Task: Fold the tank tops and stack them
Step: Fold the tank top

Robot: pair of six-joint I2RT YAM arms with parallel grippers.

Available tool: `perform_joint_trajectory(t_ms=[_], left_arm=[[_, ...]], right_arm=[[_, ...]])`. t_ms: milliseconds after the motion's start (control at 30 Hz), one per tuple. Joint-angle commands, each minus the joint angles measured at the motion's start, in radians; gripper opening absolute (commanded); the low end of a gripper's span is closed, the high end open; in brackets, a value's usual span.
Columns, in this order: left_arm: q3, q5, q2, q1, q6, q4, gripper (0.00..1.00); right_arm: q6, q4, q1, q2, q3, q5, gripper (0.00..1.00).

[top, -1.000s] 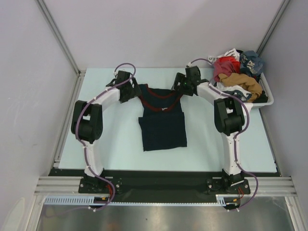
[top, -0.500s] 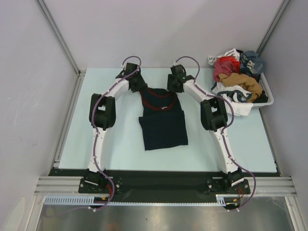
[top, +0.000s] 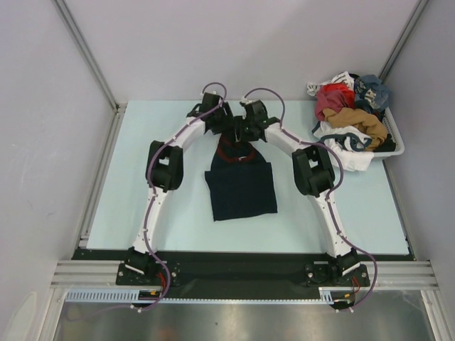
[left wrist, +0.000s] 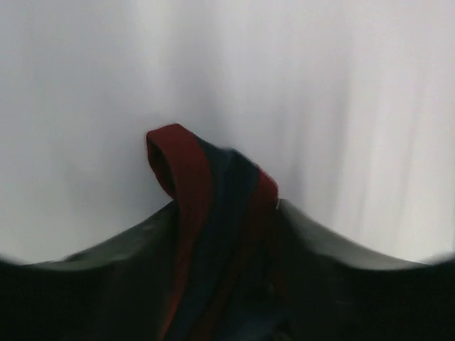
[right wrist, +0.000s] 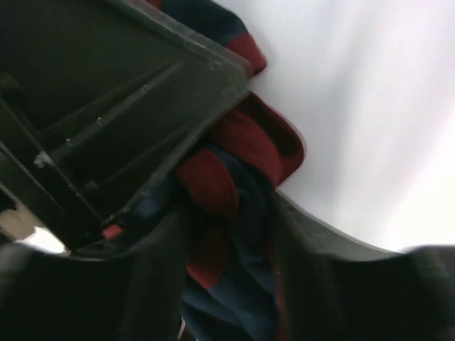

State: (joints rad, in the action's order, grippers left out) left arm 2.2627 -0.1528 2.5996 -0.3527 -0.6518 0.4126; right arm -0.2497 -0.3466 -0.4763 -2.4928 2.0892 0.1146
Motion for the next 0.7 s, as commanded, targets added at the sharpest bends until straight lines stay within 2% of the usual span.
perform_joint_trajectory(t_ms=[0,100,133,200,333,433,533,633,667], left_arm=[[0.020,-0.047,0.013,-0.009,0.029,0.028,0.70],[0.008,-0.044,-0.019,0.014,0.046,0.054,0.86],[-0.002,-0.045,-0.050,0.032,0.049,0.054,0.88],[-0.044,-0.044,-0.090,0.059,0.067,0.057,1.00],[-0.104,-0.004,-0.223,0.092,0.116,0.081,1.00],[-0.158,0.041,-0.321,0.098,0.145,0.107,1.00],[-0.293,0.085,-0.448,0.098,0.158,0.086,1.00],[-0.490,0.114,-0.603,0.098,0.152,0.045,1.00],[-0.626,0.110,-0.648,0.098,0.144,0.022,1.00]], right_arm=[[-0.022,0.000,-0.002,0.048,0.002,0.083,0.56],[-0.046,0.020,0.028,0.078,-0.049,0.117,0.61],[-0.057,0.044,0.036,0.112,-0.073,0.123,0.66],[-0.060,0.081,0.053,0.159,-0.144,0.135,0.73],[-0.054,0.106,0.067,0.299,-0.237,0.140,0.84],[-0.060,0.158,0.073,0.382,-0.355,0.146,0.88],[-0.077,0.199,0.084,0.494,-0.479,0.137,0.88],[-0.091,0.164,0.097,0.595,-0.587,0.114,0.86],[-0.097,0.152,0.099,0.620,-0.624,0.105,0.86]])
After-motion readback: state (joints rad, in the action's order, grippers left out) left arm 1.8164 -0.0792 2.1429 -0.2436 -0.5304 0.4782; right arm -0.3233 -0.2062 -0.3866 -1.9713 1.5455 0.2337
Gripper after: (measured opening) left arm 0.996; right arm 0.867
